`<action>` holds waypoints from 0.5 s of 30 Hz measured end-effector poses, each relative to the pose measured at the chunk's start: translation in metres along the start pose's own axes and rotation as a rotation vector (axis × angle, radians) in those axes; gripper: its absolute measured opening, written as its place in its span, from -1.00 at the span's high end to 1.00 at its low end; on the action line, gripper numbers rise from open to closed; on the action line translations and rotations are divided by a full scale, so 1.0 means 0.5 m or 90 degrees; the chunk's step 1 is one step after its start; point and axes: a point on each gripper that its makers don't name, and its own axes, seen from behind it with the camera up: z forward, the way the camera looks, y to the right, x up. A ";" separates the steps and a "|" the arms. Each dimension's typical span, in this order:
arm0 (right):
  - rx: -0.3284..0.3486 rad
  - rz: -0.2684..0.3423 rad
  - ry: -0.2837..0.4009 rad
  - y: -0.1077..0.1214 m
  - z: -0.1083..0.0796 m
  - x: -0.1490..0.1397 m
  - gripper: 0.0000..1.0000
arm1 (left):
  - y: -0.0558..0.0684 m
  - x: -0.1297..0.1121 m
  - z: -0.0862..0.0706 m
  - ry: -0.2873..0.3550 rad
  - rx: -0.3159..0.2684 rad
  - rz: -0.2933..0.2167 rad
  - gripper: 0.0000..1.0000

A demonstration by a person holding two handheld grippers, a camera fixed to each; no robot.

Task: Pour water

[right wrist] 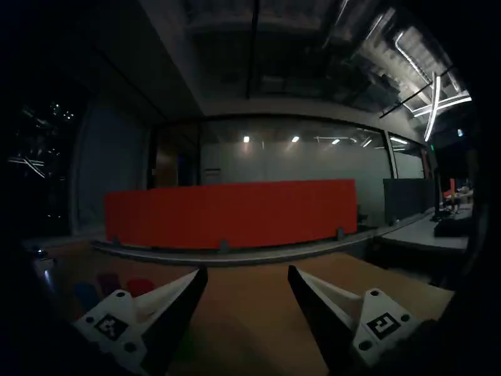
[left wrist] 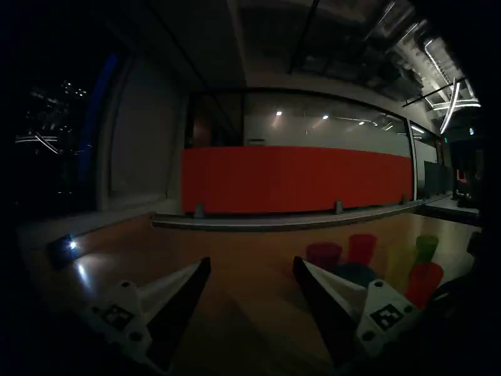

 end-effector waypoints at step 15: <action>0.017 -0.026 -0.017 -0.021 0.027 -0.076 -0.99 | -0.002 -0.001 -0.001 0.000 0.000 0.000 -0.96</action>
